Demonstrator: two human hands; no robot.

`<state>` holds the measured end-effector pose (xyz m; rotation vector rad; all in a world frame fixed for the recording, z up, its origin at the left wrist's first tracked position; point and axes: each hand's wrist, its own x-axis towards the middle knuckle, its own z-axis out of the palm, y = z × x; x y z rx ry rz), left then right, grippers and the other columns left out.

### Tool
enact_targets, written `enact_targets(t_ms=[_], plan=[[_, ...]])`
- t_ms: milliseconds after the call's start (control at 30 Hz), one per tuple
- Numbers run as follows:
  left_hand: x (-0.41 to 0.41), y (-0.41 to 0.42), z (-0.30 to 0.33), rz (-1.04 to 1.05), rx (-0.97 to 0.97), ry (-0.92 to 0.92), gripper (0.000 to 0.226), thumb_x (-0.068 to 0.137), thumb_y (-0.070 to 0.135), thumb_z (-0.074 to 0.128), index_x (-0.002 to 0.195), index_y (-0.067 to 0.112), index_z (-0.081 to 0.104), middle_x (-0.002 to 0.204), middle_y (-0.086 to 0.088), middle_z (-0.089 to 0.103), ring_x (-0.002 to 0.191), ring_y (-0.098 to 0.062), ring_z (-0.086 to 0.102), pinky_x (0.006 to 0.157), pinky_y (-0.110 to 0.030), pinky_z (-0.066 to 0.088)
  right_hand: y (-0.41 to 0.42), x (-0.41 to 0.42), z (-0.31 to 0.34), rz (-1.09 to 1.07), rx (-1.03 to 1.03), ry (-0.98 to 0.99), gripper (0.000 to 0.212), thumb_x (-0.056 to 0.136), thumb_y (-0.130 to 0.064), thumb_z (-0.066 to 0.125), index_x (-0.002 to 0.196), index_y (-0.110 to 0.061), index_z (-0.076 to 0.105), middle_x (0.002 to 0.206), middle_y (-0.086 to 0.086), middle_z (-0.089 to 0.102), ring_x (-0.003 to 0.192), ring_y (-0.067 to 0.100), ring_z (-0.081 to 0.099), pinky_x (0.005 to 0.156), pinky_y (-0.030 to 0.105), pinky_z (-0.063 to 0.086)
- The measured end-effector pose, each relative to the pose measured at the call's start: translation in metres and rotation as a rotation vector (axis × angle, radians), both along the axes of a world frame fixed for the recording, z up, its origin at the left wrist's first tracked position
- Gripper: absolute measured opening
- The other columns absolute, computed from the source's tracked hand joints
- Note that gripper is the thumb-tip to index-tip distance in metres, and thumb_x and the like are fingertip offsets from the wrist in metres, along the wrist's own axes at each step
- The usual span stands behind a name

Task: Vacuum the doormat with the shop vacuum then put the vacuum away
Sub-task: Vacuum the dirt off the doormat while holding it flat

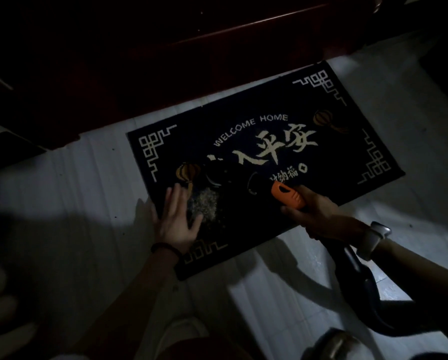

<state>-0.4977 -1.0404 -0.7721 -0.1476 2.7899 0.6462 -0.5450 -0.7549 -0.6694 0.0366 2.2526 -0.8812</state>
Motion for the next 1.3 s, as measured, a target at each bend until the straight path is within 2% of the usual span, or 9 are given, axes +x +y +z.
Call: enact_targets(t_ms=[167,600,700,800,867,1033,1133,1200,1300], plan=[[-0.004,0.045,0.004,-0.227,-0.113,0.250,0.068,0.085,0.045,0.036,0.143,0.011,0.022,0.149,-0.011,0.031,0.138,-0.022,0.017,0.110,-0.056,0.015,-0.003,-0.006,0.005,-0.065,-0.164,-0.047,0.035,0.087,-0.029,0.060,0.116,-0.019,0.043,0.059,0.004,0.055,0.037,0.016,0.051,0.037,0.026,0.042],[-0.017,0.034,-0.004,-0.353,-0.266,0.165,0.064,0.085,0.040,0.032,0.140,0.008,0.029,0.148,-0.002,0.019,0.135,-0.019,0.021,0.103,-0.056,0.021,0.002,-0.009,0.014,-0.241,-0.293,-0.177,0.038,0.085,-0.030,0.060,0.112,-0.006,0.047,0.061,0.011,0.051,0.040,0.020,0.047,0.038,0.027,0.040],[-0.013,0.031,-0.009,-0.326,-0.240,0.102,0.066,0.087,0.043,0.025,0.144,0.008,0.028,0.150,-0.001,0.010,0.139,-0.014,0.006,0.107,-0.054,0.011,0.007,-0.010,0.015,-0.268,-0.308,-0.196,0.044,0.083,-0.034,0.059,0.114,-0.006,0.046,0.064,0.015,0.050,0.044,0.024,0.045,0.039,0.028,0.040],[-0.011,0.031,-0.009,-0.309,-0.222,0.067,0.073,0.084,0.052,0.004,0.148,0.017,0.008,0.148,0.010,-0.015,0.135,-0.005,-0.025,0.110,-0.048,-0.015,0.007,-0.011,0.018,-0.261,-0.332,-0.205,0.053,0.075,-0.039,0.059,0.112,-0.004,0.046,0.064,0.014,0.049,0.045,0.024,0.044,0.039,0.028,0.039],[-0.014,0.034,-0.003,-0.292,-0.250,0.030,0.069,0.088,0.052,0.002,0.148,0.020,-0.002,0.147,0.012,-0.024,0.132,-0.006,-0.032,0.108,-0.047,-0.021,0.005,-0.010,0.017,-0.258,-0.338,-0.197,0.051,0.075,-0.040,0.060,0.109,-0.005,0.046,0.062,0.013,0.049,0.042,0.022,0.045,0.038,0.027,0.039],[-0.009,0.021,0.005,-0.051,-0.159,-0.084,0.065,0.095,0.050,0.022,0.148,0.022,-0.003,0.156,0.005,-0.015,0.141,-0.012,-0.021,0.110,-0.054,-0.016,0.001,-0.017,0.014,-0.144,-0.054,0.089,0.036,0.089,-0.033,0.056,0.115,-0.012,0.043,0.072,0.008,0.059,0.039,0.009,0.055,0.037,0.019,0.044],[0.010,-0.002,-0.007,0.108,-0.101,-0.105,0.075,0.083,0.051,0.017,0.149,0.017,0.003,0.157,0.003,-0.008,0.141,-0.011,-0.016,0.113,-0.057,-0.008,-0.002,-0.015,0.014,-0.009,0.221,0.263,0.044,0.088,-0.043,0.054,0.123,-0.018,0.040,0.087,0.007,0.059,0.061,0.018,0.059,0.056,0.034,0.051],[0.021,-0.013,-0.015,0.138,-0.062,-0.157,0.069,0.092,0.048,0.022,0.148,0.012,0.005,0.157,-0.002,-0.007,0.142,-0.014,-0.017,0.117,-0.049,0.001,-0.010,0.001,0.005,0.156,0.364,0.319,0.047,0.089,-0.047,0.050,0.125,-0.020,0.038,0.092,0.005,0.060,0.072,0.022,0.060,0.064,0.034,0.049],[0.029,-0.022,-0.024,0.087,-0.097,-0.186,0.062,0.099,0.040,0.027,0.148,0.011,0.004,0.157,-0.004,-0.006,0.144,-0.023,-0.015,0.118,-0.043,0.003,-0.024,0.043,-0.008,0.352,0.352,0.274,0.049,0.090,-0.048,0.048,0.127,-0.020,0.035,0.098,0.005,0.063,0.081,0.024,0.063,0.069,0.032,0.047]])
